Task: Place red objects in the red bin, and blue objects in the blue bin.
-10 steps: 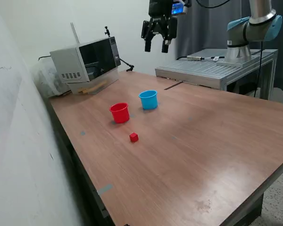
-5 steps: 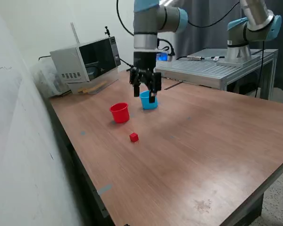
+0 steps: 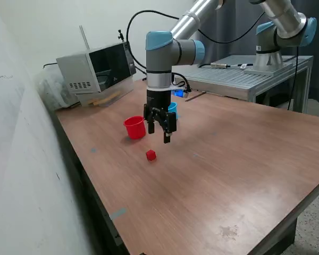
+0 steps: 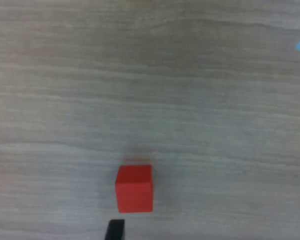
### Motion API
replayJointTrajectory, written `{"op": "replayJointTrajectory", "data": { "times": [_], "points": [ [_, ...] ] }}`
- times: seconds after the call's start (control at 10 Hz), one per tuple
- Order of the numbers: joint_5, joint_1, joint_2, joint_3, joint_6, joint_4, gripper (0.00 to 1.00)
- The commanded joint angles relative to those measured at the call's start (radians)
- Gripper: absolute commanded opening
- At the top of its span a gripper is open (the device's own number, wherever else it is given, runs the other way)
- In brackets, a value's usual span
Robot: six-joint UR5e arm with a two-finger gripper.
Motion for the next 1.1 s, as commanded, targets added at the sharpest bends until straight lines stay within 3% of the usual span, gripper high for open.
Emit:
{"op": "replayJointTrajectory", "data": {
  "times": [0.0,0.4,1.0],
  "points": [
    [-0.002,-0.001,0.034,-0.026,0.0,-0.002,1.0],
    [-0.027,-0.032,0.101,-0.078,-0.002,-0.009,1.0],
    [-0.027,-0.043,0.128,-0.095,-0.032,-0.037,1.0]
  ]
}}
